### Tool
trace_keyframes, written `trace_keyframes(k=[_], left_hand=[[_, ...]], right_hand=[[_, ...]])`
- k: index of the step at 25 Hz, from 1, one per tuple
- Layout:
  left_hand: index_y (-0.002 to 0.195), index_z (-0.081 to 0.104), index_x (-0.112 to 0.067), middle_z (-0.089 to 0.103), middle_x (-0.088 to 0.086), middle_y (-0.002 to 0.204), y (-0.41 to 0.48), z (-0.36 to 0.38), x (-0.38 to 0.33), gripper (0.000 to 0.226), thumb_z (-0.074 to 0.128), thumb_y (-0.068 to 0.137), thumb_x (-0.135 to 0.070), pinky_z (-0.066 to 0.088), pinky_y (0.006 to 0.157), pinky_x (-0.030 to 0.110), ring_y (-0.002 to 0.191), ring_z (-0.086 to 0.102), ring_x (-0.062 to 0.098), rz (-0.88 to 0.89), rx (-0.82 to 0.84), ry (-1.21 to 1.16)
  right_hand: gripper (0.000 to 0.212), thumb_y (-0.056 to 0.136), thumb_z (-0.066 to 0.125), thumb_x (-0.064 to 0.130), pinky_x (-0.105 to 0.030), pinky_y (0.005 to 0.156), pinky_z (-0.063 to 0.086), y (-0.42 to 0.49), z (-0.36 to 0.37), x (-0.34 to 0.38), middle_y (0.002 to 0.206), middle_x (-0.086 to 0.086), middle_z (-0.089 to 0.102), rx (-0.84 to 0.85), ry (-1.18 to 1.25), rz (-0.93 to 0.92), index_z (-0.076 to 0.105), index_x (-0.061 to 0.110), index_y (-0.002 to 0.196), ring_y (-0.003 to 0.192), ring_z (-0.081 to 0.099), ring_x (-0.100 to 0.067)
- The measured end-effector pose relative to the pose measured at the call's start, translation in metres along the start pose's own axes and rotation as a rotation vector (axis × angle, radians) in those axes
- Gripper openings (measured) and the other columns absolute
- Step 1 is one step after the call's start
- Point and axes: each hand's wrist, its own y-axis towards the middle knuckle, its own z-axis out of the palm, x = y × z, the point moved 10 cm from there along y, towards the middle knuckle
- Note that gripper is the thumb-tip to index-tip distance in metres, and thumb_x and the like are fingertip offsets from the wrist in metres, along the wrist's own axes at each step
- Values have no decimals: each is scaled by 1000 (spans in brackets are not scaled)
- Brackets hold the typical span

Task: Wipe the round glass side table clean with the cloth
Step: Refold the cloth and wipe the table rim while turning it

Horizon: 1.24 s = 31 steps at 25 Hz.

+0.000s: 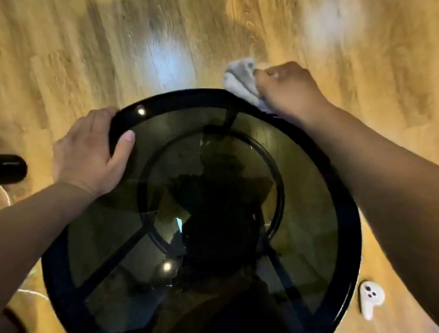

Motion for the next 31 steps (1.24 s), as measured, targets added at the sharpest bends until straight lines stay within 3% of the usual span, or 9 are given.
trace_keyframes(k=[4,6,9,11,13,17,20,26,31], left_hand=[[135,40,-7,51,23,127,-5,-9,-4,60,30,95,-50,42,91,59,113,51,44,-37,-23,-17],[141,33,-6,41,25,140,-5,-7,-40,75,30,90,-61,30,108,64,129,40,45,48,26,23],[153,-6,-24,-5,14,165,9,27,-129,120,42,67,-91,-4,116,66,149,-6,46,172,300,193],[148,-30,-28,-34,6,159,18,51,-163,148,60,49,-92,-6,112,72,142,-27,51,54,536,264],[145,-36,-21,-45,5,153,22,58,-169,162,71,41,-85,-6,111,73,138,-36,50,-98,663,324],[145,-37,-16,-47,3,152,22,58,-154,176,76,28,-83,-7,113,70,140,-40,40,-228,729,340],[139,-44,-25,-45,-1,153,22,53,-163,175,81,30,-77,-5,114,70,141,-39,39,-232,705,318],[138,-44,-29,-45,-1,153,20,54,-167,174,85,31,-72,-11,112,70,139,-41,38,-228,740,250],[143,-39,-27,-39,-1,156,24,52,-166,172,85,32,-71,-8,112,70,142,-38,37,-212,694,273]], right_hand=[[31,69,32,40,-35,57,20,-133,-25,-158,61,-10,34,-99,101,308,38,11,59,62,33,-19],[29,66,33,41,-33,53,24,-174,-25,-183,56,-6,34,-140,53,311,36,13,57,56,32,-19],[36,93,43,30,-30,54,32,-122,-24,-147,61,-6,50,-99,139,222,50,11,63,57,44,-20],[36,96,44,30,-31,58,36,-56,-21,-84,70,-9,59,-60,119,69,62,9,72,66,51,-23],[35,90,48,36,-32,63,41,-2,-3,-16,72,-5,63,-6,95,-77,67,11,74,71,55,-22],[43,89,59,34,-23,52,33,16,9,3,43,10,46,98,411,-58,53,15,51,49,44,-5],[26,84,64,48,-20,59,36,-40,-14,-62,71,11,61,59,501,-60,69,24,80,66,54,-1],[21,75,60,55,-12,57,35,-197,-14,-192,71,19,62,67,530,201,59,35,79,62,55,3],[31,84,60,51,-24,60,37,-104,-17,-133,85,9,60,12,346,66,63,24,100,78,57,-16]])
